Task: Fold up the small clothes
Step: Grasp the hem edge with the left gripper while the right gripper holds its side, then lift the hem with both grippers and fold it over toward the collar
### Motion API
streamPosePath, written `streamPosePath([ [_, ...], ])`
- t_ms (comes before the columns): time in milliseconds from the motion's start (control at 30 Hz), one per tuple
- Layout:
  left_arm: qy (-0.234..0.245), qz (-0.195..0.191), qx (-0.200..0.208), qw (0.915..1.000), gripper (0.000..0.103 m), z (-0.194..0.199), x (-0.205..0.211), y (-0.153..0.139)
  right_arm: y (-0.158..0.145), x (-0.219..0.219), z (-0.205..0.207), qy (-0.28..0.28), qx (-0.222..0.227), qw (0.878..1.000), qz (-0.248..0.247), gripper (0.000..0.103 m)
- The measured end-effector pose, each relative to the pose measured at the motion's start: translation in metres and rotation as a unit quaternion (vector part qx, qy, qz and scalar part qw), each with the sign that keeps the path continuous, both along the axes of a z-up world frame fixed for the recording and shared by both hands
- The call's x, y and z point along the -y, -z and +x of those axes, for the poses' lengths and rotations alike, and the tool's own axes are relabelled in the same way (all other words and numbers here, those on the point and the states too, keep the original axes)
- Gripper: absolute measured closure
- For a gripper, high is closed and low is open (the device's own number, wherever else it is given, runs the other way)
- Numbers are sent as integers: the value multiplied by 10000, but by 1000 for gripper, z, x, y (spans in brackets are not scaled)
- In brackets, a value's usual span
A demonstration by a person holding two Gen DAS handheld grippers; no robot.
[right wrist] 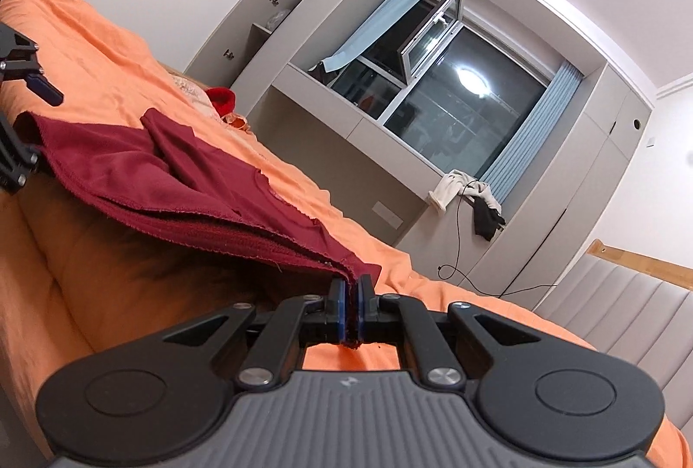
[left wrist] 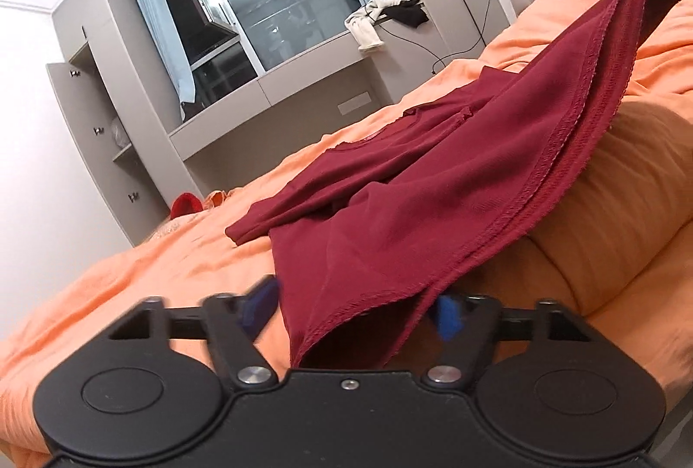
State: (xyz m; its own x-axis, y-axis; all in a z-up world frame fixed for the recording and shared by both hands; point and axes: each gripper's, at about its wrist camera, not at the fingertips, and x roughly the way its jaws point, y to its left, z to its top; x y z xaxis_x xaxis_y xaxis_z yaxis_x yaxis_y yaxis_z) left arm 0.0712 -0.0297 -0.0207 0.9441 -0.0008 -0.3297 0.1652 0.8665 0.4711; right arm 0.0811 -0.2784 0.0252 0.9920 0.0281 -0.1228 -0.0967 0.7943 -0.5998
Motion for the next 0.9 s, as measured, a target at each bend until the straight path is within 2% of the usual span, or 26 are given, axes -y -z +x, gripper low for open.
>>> streamPosePath([
  [67,-61,15,27,10000,74,-1,-1,-2,2,-2,-1,-1,-15,10000,-16,98],
  [100,-119,2,43,9999,83,-2,-3,-4,2,-2,-2,1,-23,10000,-26,98],
  [133,-188,-40,66,9998,96,-2,-5,-6,3,-3,-2,-8,-32,10000,-29,98],
  [367,-310,-601,632,9957,98,-17,-25,-39,7,-9,-11,-63,22,9999,-80,98],
  [600,-131,-704,1100,9913,98,-45,-30,-62,-4,-5,-36,30,418,9991,91,98],
  [900,190,-965,1627,9818,98,-96,-38,-110,-36,2,-95,59,1051,9938,347,98],
])
